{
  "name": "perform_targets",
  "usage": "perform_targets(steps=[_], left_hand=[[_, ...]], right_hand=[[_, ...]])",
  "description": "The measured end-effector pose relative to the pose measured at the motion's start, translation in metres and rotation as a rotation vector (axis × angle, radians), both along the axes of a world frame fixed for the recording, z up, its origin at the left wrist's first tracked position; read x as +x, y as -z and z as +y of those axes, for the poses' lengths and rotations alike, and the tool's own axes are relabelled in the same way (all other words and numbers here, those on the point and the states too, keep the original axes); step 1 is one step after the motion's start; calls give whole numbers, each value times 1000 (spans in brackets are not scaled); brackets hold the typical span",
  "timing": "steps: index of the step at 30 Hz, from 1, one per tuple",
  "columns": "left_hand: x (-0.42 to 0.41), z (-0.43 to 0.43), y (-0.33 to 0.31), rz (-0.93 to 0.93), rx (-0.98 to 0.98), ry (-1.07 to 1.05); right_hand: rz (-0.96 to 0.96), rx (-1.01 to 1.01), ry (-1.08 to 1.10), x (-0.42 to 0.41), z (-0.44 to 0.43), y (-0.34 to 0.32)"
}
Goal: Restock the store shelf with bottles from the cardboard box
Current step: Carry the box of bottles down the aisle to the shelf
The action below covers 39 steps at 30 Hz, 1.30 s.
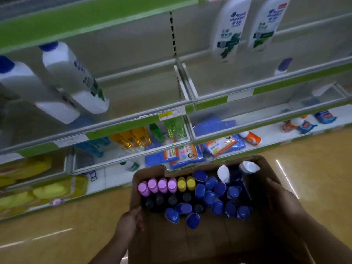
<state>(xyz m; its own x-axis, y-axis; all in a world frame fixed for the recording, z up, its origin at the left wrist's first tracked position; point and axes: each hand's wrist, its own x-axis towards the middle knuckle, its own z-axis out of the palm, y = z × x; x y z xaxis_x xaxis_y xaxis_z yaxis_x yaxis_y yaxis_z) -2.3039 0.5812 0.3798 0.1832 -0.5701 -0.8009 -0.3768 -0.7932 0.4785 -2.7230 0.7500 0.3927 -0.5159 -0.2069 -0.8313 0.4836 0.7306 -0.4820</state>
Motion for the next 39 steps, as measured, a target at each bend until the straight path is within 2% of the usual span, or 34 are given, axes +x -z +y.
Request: perform_targets(steps=[6, 14, 23, 30, 36, 39], left_hand=[[-3, -4, -6, 4, 42, 38], [6, 4, -18, -116, 55, 157], [5, 8, -35, -264, 11, 323], [11, 6, -61, -290, -66, 401], [15, 8, -103, -236, -154, 374], [20, 14, -114, -215, -180, 352]], right_hand=[[32, 36, -27, -5, -1, 0], [62, 132, -285, -12, 3, -6], [239, 180, -527, -9, 1, -35], [288, 166, -507, -6, 17, -72], [564, 216, -468, 34, 2, -117], [703, 108, -542, 76, -23, -135]])
